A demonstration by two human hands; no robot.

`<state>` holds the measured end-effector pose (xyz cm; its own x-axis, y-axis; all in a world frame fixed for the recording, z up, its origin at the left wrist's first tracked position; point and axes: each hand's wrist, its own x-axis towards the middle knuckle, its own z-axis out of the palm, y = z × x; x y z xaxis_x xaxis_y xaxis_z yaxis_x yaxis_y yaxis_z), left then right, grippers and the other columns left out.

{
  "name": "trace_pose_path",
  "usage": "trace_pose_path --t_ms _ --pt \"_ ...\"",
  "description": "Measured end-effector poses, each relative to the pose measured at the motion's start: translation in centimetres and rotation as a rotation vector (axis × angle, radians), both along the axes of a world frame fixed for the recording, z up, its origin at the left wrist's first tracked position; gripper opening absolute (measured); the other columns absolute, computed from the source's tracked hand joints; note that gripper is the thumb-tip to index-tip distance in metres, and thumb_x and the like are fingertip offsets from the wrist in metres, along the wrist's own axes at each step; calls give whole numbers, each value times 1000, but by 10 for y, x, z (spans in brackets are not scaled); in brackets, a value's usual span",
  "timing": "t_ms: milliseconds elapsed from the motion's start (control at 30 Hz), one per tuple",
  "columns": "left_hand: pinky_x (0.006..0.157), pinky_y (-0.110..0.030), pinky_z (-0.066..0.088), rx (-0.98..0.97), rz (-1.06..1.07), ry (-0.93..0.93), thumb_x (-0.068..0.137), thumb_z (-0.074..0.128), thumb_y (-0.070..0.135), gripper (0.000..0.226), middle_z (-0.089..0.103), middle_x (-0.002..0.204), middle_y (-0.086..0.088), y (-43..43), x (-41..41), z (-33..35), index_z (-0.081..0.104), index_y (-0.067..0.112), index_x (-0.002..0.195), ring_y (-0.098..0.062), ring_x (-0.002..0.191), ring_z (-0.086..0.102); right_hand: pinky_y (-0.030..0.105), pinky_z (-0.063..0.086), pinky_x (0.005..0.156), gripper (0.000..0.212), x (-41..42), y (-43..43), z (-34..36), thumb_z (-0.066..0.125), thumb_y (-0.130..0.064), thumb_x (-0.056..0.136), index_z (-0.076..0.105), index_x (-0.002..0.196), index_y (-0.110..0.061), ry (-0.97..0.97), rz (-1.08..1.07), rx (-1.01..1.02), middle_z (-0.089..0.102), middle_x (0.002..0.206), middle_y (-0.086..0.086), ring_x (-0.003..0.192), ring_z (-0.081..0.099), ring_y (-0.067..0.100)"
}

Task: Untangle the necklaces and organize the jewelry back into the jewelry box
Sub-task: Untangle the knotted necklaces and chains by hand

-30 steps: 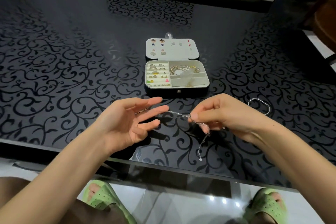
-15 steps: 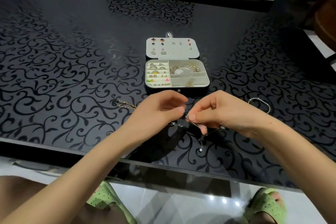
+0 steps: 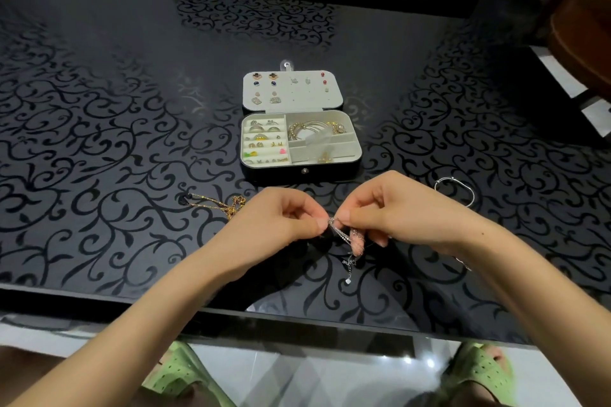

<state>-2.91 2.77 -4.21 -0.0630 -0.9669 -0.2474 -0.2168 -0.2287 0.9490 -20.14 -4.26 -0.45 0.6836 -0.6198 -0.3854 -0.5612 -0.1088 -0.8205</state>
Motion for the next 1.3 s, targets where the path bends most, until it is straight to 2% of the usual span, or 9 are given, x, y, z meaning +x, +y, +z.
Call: trace_pose_path --t_ms 200,300,400,500,600,800,1100,1200,1300 --pt "69 -23 38 8 -3 7 65 67 27 5 61 63 6 -6 -4 -1 72 28 67 -7 62 52 14 38 50 20 -3 -3 -6 54 -22 93 70 83 -13 47 -3 -74 70 61 1 47 47 4" --pt "59 -21 32 50 -32 58 66 66 24 4 54 61 3 -7 -6 0 70 24 65 -9 57 44 24 46 61 17 -3 -3 -12 57 -30 90 67 78 -24 79 -13 -313 68 64 -7 56 55 3" --pt "54 -21 28 80 -30 110 66 66 22 4 49 58 3 -7 -7 0 70 22 64 -9 54 38 25 41 70 5 -2 2 -18 58 -37 86 62 83 -36 158 -16 -638 62 79 -17 72 52 -4" --pt "55 -19 31 93 3 134 66 68 22 3 51 59 3 -7 -7 1 70 22 64 -6 53 42 28 42 76 9 -3 10 -24 58 -37 84 64 88 -32 72 -85 -793 59 88 -14 85 51 6" --pt "56 -18 36 86 37 134 70 74 15 8 58 64 -1 -9 -7 2 72 20 65 -7 55 49 29 43 72 24 -5 18 -26 46 -43 79 65 78 -28 49 -158 -809 61 79 -13 80 51 10" --pt "51 -16 40 36 97 92 74 70 1 22 63 60 -2 -8 -9 4 72 18 62 -6 52 51 26 41 69 20 0 24 -28 51 -38 77 68 75 -28 64 -186 -777 62 72 -13 77 51 8" --pt "56 -19 47 25 117 58 73 70 1 14 63 55 1 -8 -15 6 73 11 65 -6 54 57 27 40 48 19 9 29 -31 47 -29 73 56 61 -17 67 -185 -1051 53 60 -8 61 45 15" --pt "55 -19 46 30 126 48 71 68 1 16 62 53 0 -8 -16 9 72 13 62 -8 54 56 22 34 49 16 8 30 -32 50 -28 72 55 60 -18 57 -214 -1017 52 60 -8 61 44 14" --pt "53 -19 41 42 151 10 70 68 5 15 61 54 -2 -7 -18 10 72 15 60 -11 55 53 15 34 57 10 6 31 -34 56 -24 69 56 61 -19 -4 -273 -894 51 61 -9 64 45 12"
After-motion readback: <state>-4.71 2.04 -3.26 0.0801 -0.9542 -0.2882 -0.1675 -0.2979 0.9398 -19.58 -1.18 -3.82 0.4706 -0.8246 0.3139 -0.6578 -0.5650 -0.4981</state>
